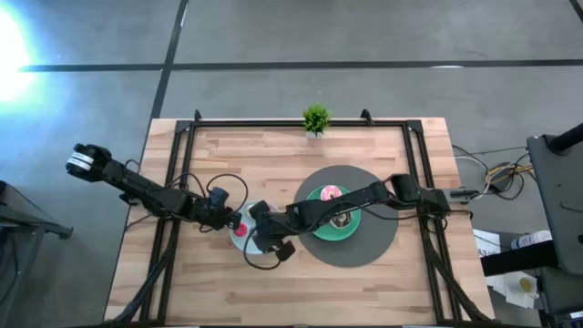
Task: Pick & Place donuts
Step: Adjust the small blue donut on the light blue plate to align the position, then adjust the small yellow donut on the light blue plate to align the position
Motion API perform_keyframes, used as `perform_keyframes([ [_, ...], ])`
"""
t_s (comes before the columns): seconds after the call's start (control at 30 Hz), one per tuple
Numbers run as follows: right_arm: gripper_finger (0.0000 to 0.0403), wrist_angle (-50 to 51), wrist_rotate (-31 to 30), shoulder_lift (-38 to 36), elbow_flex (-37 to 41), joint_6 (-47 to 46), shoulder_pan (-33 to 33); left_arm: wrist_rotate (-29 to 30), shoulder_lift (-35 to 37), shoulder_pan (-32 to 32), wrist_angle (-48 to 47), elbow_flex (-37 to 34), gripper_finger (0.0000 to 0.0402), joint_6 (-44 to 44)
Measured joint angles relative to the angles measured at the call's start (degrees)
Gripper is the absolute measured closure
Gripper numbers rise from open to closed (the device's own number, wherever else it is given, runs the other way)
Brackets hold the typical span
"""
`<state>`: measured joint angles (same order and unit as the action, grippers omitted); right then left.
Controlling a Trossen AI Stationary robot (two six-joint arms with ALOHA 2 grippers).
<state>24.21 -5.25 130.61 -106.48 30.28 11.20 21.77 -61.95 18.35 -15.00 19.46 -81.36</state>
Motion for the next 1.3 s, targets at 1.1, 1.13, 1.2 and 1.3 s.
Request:
perform_keyframes([
  [1.1, 0.0246, -0.39, 4.73, 4.39, -1.85, -14.8, 0.04, -0.69, -2.89, 0.0, 1.96, 0.46, 0.0401, -0.4],
  [1.13, 0.0237, -0.42, 4.2, 3.86, -1.86, -15.11, 0.04, -0.71, -2.89, 0.0, 1.96, 0.46, 0.0401, -0.37],
  [1.2, 0.0222, -0.49, 3.64, 2.84, -1.92, -15.32, -0.07, -0.73, -2.89, 0.0, 1.96, 0.46, 0.0401, -0.33],
  [1.3, 0.0204, 1.91, 2.48, 1.8, -1.94, -16.33, -0.22, -0.73, -2.89, 0.0, 1.9, 0.44, 0.0401, -0.33],
])
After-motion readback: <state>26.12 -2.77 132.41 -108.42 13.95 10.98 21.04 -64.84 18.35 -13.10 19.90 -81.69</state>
